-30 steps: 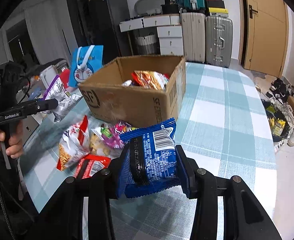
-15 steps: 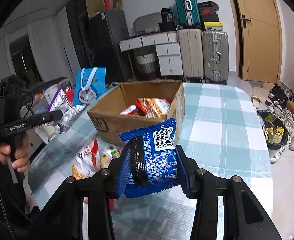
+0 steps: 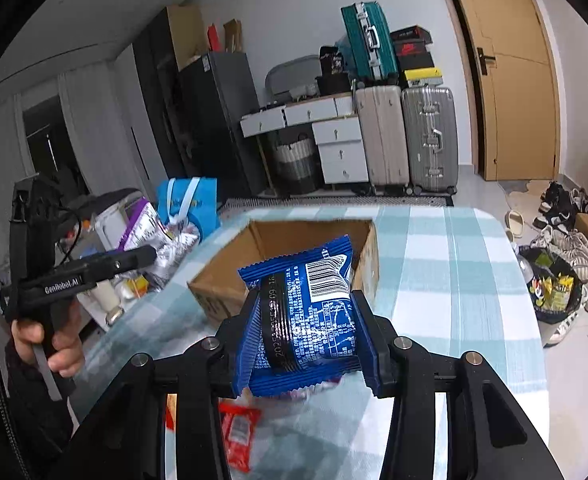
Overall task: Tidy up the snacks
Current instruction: 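Carry both bags over the cardboard box and open both grippers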
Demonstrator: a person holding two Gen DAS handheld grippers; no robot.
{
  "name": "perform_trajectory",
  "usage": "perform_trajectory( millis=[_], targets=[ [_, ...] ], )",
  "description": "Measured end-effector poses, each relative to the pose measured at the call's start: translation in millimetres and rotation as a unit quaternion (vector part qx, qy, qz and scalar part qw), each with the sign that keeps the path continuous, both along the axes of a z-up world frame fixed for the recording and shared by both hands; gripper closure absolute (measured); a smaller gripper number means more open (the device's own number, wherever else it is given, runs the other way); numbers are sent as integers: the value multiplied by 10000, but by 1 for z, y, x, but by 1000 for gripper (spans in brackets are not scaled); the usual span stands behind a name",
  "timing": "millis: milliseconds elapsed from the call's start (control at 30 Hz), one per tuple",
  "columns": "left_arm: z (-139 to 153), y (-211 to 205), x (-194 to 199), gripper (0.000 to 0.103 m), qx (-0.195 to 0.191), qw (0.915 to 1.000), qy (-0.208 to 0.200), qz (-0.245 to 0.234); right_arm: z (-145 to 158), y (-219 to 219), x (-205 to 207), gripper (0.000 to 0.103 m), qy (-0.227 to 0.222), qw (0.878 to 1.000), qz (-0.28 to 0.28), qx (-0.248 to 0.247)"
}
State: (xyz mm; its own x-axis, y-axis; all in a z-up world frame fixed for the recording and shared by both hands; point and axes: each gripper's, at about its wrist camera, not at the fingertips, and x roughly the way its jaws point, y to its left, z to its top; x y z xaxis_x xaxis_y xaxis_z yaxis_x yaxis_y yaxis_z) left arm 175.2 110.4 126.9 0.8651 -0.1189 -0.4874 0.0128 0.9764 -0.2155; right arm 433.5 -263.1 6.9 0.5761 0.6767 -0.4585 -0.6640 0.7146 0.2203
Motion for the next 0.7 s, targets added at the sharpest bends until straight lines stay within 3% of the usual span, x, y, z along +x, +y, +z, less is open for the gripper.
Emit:
perform_trajectory(
  millis=[300, 700],
  targets=[
    [10, -5, 37, 58, 153, 9998, -43, 76, 17, 11, 19, 59, 43, 9996, -41, 262],
    [-17, -15, 102, 58, 343, 9992, 145, 157, 14, 30, 48, 59, 257, 9984, -6, 501]
  ],
)
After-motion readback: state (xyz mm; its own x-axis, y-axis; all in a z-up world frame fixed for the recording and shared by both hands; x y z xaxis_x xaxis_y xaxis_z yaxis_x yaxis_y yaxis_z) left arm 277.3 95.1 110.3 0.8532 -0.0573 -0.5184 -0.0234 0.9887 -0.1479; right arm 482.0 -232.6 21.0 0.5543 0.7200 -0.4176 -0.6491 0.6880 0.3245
